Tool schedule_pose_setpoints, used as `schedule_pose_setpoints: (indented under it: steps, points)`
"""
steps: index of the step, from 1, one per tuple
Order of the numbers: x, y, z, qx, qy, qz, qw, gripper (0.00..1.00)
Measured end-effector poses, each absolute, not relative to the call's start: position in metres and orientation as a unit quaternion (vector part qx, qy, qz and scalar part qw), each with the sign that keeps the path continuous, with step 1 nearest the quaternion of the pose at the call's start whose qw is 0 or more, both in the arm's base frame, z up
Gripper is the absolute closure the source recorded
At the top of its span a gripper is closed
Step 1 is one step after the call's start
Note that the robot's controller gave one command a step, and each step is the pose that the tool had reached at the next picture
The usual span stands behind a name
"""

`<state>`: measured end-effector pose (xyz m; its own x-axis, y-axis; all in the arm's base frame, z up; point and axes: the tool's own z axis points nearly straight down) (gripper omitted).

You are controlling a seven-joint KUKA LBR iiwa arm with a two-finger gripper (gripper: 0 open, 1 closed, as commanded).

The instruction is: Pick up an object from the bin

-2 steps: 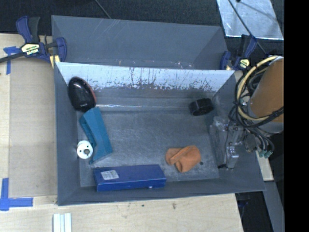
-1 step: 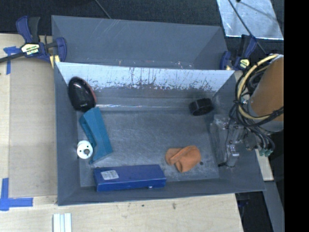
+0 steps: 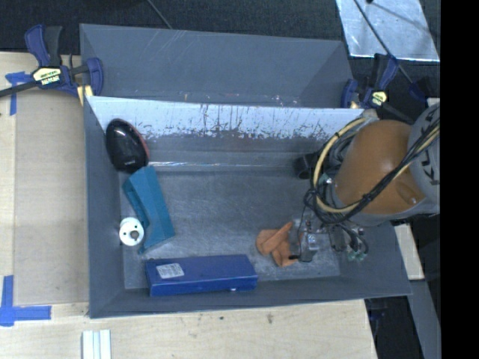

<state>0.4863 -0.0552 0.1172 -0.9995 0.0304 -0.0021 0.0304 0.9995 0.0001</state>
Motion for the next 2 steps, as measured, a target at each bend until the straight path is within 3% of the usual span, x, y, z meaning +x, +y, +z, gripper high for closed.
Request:
schedule_pose_setpoints:
  steps: [1,2]
  points:
    - [0.4864,-0.0555,0.1174,0.015,1.0,0.0,0.001,0.0]
    - [0.4864,-0.0555,0.1174,0.015,1.0,0.0,0.001,0.0]
